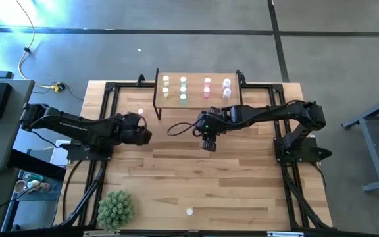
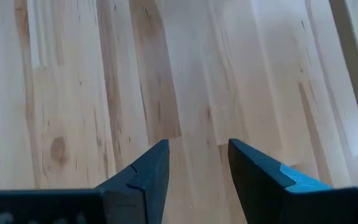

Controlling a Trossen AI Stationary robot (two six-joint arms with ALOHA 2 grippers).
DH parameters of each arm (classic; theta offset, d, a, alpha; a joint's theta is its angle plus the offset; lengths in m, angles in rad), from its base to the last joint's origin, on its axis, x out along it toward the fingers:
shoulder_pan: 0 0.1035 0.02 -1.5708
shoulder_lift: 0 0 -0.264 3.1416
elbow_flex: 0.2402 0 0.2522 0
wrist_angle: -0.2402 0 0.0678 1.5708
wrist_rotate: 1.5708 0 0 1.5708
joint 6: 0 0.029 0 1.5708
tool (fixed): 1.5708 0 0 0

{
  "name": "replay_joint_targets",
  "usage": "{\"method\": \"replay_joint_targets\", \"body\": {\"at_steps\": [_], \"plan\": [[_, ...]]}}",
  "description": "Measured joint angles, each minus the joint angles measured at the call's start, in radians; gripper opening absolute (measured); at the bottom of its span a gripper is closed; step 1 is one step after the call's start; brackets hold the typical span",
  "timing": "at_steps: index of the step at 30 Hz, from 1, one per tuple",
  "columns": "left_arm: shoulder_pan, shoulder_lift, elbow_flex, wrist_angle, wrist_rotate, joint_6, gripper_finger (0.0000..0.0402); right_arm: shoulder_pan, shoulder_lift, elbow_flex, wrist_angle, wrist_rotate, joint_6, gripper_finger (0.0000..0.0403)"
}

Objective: Pick and place medicine bottles onto shelf by color
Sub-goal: Put the pink pill bottle and align it with the other pink pill bottle on the shelf

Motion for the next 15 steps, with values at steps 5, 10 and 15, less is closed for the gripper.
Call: {"method": "replay_joint_targets", "body": {"at_steps": [5,10,15], "plan": [[0.007,0.0,-0.064,-0.002,-0.033,-0.185,0.0227,0.0,0.0,0.0,0.022,0.0,0.0,0.0155],[0.029,0.0,-0.154,0.122,-0.051,-0.225,0.0227,0.0,0.0,0.0,0.048,0.0,0.0,0.0155],[0.052,0.002,-0.195,0.219,-0.072,-0.198,0.0227,0.0,0.0,0.0,0.066,0.0,0.03,0.0155]]}}
